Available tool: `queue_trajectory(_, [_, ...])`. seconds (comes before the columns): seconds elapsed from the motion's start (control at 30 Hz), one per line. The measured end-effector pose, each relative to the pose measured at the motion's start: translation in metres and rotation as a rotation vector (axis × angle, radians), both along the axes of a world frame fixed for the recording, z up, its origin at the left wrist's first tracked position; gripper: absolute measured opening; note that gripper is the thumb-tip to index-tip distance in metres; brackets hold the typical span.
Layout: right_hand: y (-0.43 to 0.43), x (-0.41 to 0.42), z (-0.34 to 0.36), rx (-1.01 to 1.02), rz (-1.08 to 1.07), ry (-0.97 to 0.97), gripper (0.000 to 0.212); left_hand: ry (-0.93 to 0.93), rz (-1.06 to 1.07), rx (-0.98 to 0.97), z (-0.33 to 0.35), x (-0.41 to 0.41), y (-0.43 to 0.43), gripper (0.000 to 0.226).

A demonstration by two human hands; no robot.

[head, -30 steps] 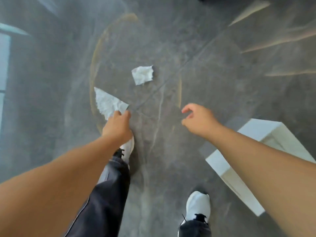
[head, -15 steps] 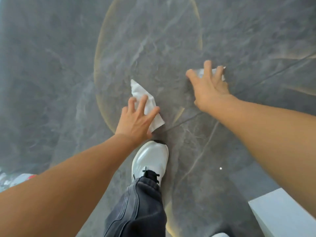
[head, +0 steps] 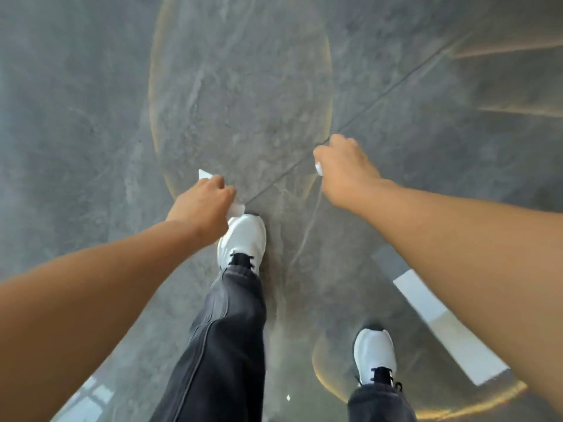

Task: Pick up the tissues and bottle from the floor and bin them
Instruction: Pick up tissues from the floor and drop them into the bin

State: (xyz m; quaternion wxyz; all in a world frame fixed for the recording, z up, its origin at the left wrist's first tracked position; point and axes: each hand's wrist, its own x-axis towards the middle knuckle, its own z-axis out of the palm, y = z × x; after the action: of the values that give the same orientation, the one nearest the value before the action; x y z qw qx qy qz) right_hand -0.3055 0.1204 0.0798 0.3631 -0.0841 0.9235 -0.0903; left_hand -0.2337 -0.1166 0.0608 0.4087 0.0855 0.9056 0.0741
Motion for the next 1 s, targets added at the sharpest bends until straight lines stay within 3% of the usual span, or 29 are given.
queue_trajectory(0.17, [0.053, 0.004, 0.04, -0.016, -0.219, 0.077, 0.029, 0.086, 0.018, -0.007, 0.051, -0.02, 0.098, 0.028])
queue_trajectory(0.3, [0.131, 0.054, 0.067, -0.159, -0.492, 0.098, 0.028, 0.165, -0.045, 0.031, 0.075, -0.018, 0.219, 0.029])
queue_trajectory(0.43, [0.262, 0.157, 0.102, -0.237, -0.645, 0.086, 0.022, 0.055, 0.065, 0.088, 0.07, 0.053, 0.36, 0.032])
queue_trajectory(0.6, [0.43, 0.277, 0.112, -0.015, -0.926, 0.066, 0.021, -0.091, -0.025, 0.196, 0.057, 0.167, 0.503, 0.037])
queue_trajectory(0.7, [0.46, 0.308, 0.095, -0.018, -1.065, 0.08, 0.021, -0.089, -0.059, 0.176, 0.054, 0.197, 0.544, 0.037])
queue_trajectory(0.87, [0.454, 0.3, 0.058, -0.138, -1.077, 0.084, 0.02, -0.073, -0.09, 0.187, 0.045, 0.192, 0.556, 0.036])
queue_trajectory(0.93, [0.456, 0.293, 0.048, -0.137, -1.065, 0.081, 0.021, -0.127, -0.104, 0.211, 0.042, 0.185, 0.553, 0.046])
queue_trajectory(1.0, [0.461, 0.289, 0.044, -0.091, -1.03, 0.036, 0.041, -0.172, -0.103, 0.198, 0.042, 0.178, 0.544, 0.068])
